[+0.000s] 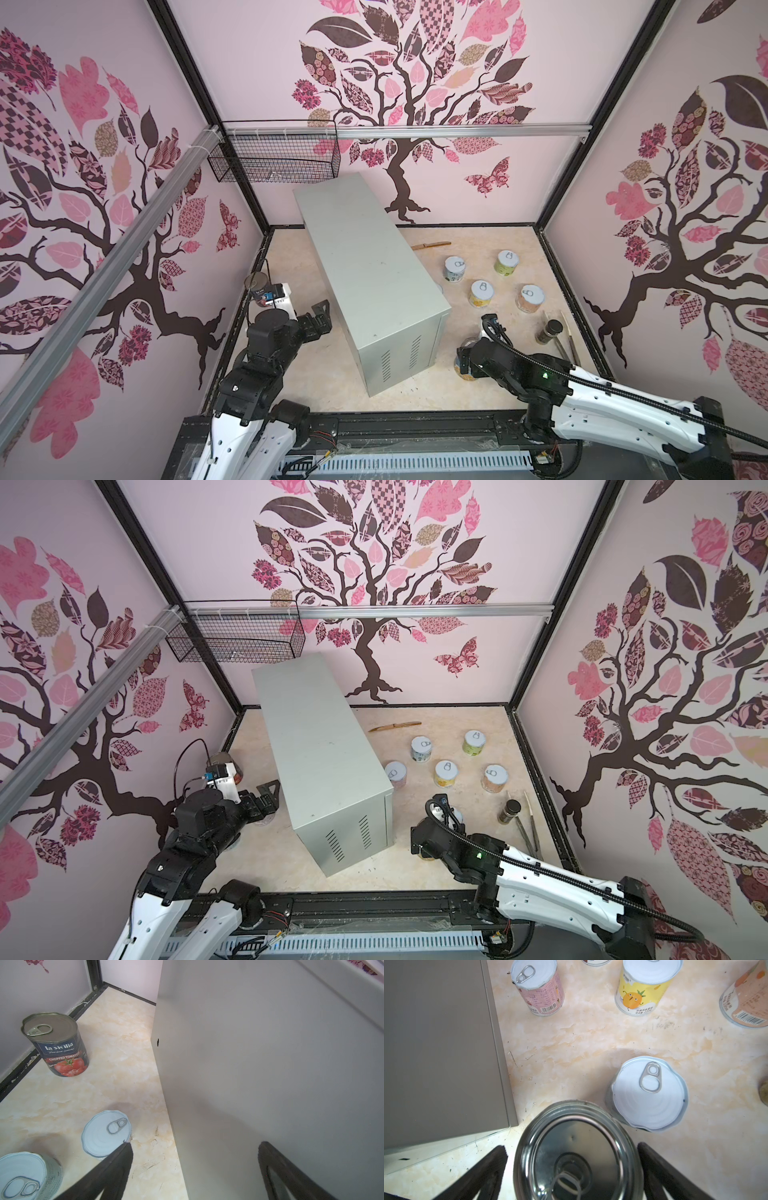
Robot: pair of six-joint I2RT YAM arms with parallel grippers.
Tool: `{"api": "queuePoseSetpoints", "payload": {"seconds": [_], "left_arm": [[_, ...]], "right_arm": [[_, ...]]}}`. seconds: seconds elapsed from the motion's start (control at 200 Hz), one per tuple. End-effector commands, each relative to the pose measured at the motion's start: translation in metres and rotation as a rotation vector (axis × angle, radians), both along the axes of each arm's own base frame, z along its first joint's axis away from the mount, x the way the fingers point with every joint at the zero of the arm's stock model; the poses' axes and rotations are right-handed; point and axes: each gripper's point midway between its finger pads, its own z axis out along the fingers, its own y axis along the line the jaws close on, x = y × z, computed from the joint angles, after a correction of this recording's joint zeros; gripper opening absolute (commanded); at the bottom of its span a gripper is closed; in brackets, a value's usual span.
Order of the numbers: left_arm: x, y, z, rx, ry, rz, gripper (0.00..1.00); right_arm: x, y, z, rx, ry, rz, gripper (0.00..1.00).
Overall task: Place and organize the canned foods onto the counter
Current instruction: 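Lower the right gripper around the blue Progresso can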
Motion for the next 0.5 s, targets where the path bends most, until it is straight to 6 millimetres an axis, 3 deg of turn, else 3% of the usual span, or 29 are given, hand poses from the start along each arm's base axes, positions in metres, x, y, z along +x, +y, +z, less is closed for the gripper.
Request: {"api": "queuePoseSetpoints", "payload": {"seconds": [0.0,0.35,0.495], "left_arm": [[-0.001,0.000,-0.009,0.021,0.013,-0.006,0.98],[-0.001,-0.002,-0.011,0.022,0.017,-0.013,0.98],[-0.002,-0.002,-0.011,0.022,0.020,-0.013,0.98]], "right_arm": [[-0.003,-0.007,-0.008,-0.029,0.014,-0.025,1.00],[-0.002,-0.005,-0.021,-0.040,0.013,-0.014,0.98],[-0.002,-0.001,-0.026,-0.047,0.016,0.003,0.90]]}}
